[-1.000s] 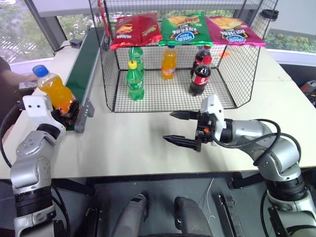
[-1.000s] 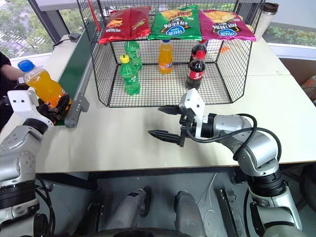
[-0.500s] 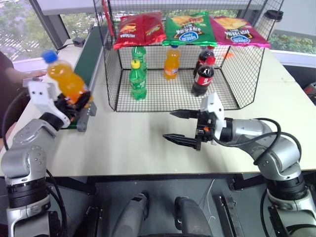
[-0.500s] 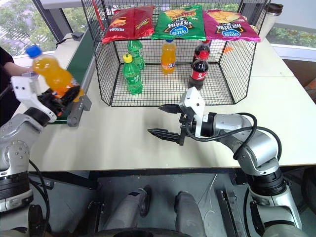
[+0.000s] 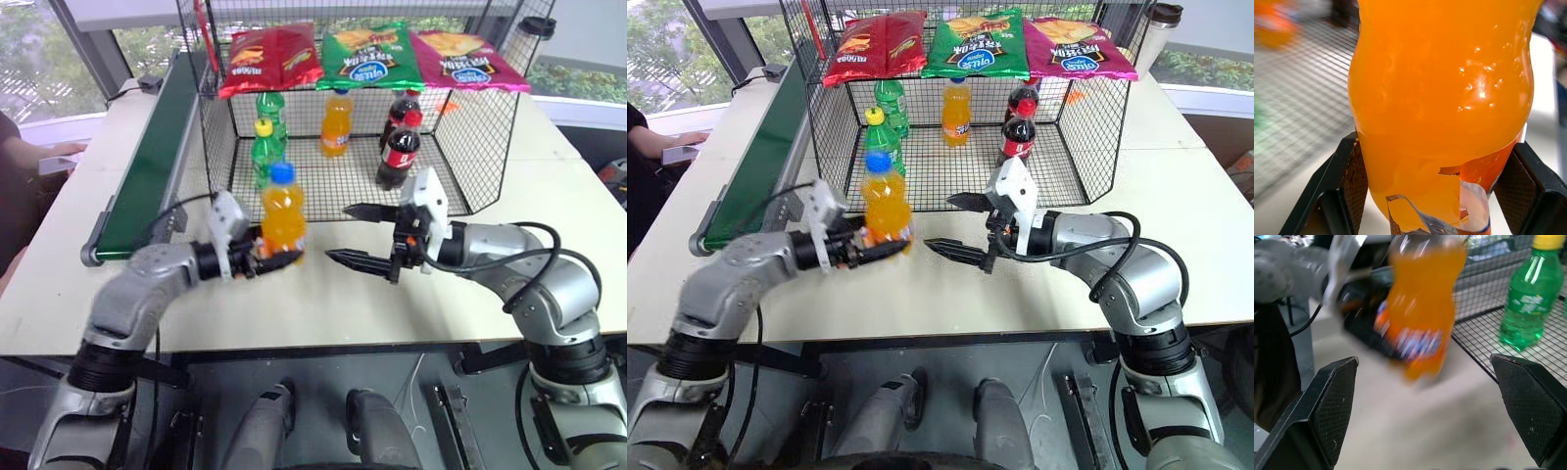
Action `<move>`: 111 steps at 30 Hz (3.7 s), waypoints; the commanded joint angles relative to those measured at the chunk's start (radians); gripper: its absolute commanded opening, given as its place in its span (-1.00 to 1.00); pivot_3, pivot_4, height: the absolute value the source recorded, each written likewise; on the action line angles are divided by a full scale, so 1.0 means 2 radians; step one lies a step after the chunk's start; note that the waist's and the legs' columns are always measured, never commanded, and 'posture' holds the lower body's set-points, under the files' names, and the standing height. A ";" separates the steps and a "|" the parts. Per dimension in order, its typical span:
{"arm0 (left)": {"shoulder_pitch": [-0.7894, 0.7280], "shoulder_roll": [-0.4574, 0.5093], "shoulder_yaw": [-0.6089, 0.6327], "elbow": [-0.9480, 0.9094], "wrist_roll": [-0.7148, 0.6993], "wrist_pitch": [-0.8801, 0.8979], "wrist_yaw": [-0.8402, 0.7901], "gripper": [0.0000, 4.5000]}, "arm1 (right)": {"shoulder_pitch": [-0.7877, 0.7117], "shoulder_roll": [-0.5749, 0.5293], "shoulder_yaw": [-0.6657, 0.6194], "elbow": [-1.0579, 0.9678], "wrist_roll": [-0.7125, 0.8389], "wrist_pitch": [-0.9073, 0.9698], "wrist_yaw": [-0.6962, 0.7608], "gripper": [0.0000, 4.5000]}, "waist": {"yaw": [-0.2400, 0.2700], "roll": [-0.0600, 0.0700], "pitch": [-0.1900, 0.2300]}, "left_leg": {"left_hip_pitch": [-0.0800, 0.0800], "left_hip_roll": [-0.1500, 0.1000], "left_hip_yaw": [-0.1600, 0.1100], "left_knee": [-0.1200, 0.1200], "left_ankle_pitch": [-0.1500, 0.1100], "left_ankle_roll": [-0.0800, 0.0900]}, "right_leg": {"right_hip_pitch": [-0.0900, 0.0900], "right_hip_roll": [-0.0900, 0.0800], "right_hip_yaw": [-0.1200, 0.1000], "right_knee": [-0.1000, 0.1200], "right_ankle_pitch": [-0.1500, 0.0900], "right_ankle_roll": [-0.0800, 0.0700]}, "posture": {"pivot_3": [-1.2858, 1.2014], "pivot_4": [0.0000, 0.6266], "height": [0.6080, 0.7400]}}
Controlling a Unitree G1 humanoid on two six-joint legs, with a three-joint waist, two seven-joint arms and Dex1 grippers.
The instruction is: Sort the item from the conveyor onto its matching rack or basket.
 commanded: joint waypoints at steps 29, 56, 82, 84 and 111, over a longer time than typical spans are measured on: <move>-0.048 -0.093 -0.043 0.016 0.086 -0.067 0.002 0.29 | -0.043 0.037 0.010 -0.005 -0.021 -0.007 -0.022 0.17 | 0.002 0.000 0.000 | 0.000 0.000 0.000 0.000 0.000 0.000 | 0.000 0.000 0.000 0.000 0.000 0.000 | 0.03 -0.52 0.97; 0.036 -0.097 0.081 -0.045 0.131 -0.026 0.213 0.98 | -0.204 0.184 -0.001 0.338 -0.199 -0.201 -0.207 0.17 | -0.009 0.000 0.000 | 0.001 -0.001 0.000 0.000 0.001 0.000 | 0.000 0.001 0.000 0.004 0.001 0.002 | 0.03 -0.52 0.97; 0.047 -0.147 0.042 -0.040 0.160 -0.028 0.252 1.00 | -0.272 0.224 -0.016 0.543 -0.243 -0.342 -0.194 0.99 | -0.012 0.001 0.000 | 0.002 0.000 0.000 0.000 0.001 0.000 | -0.001 0.002 0.000 0.006 0.001 0.002 | 0.03 -0.52 0.97; 0.046 -0.146 0.043 -0.039 0.160 -0.028 0.251 1.00 | -0.272 0.225 -0.016 0.542 -0.246 -0.342 -0.193 0.99 | -0.012 0.001 0.000 | 0.002 0.000 0.000 0.000 0.001 0.000 | -0.001 0.002 0.000 0.006 0.001 0.002 | 0.03 -0.52 0.97; 0.072 -0.116 0.034 -0.037 0.137 -0.015 0.186 1.00 | 0.010 0.078 -0.044 0.097 -0.112 -0.047 -0.059 0.99 | -0.009 0.000 0.000 | 0.002 0.000 0.000 0.001 0.001 -0.001 | 0.000 0.001 0.000 0.006 0.000 0.000 | 0.03 -0.52 0.97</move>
